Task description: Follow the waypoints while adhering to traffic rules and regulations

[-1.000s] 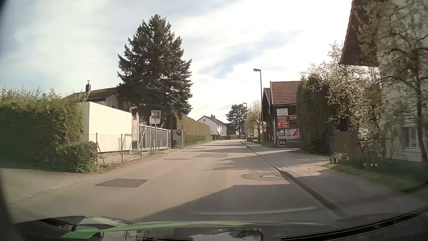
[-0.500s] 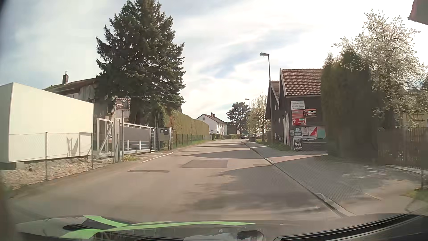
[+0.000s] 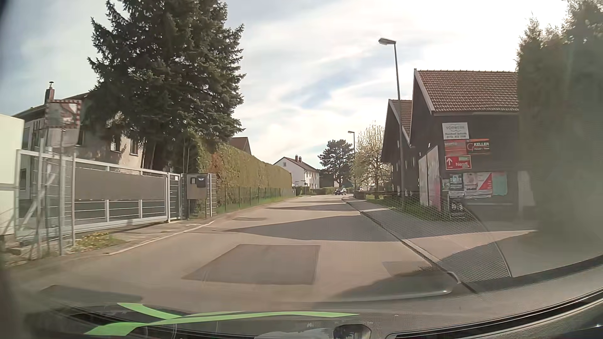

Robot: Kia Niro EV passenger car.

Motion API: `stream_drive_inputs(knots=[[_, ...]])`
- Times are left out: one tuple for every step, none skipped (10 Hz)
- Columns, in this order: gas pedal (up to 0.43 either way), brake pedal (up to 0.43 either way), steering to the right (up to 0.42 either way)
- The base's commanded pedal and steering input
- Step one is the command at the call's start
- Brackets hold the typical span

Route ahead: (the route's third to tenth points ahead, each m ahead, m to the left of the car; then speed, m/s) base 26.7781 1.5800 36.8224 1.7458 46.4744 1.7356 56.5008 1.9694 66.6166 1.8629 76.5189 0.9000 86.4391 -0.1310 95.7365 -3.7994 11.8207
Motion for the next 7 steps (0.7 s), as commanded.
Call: stream_drive_inputs(knots=[[0.110,0.000,-0.002],[0.110,0.000,-0.001],[0.110,0.000,-0.001],[0.110,0.000,-0.001],[0.110,0.000,-0.001],[0.110,0.000,-0.001],[0.110,0.000,-0.001]])
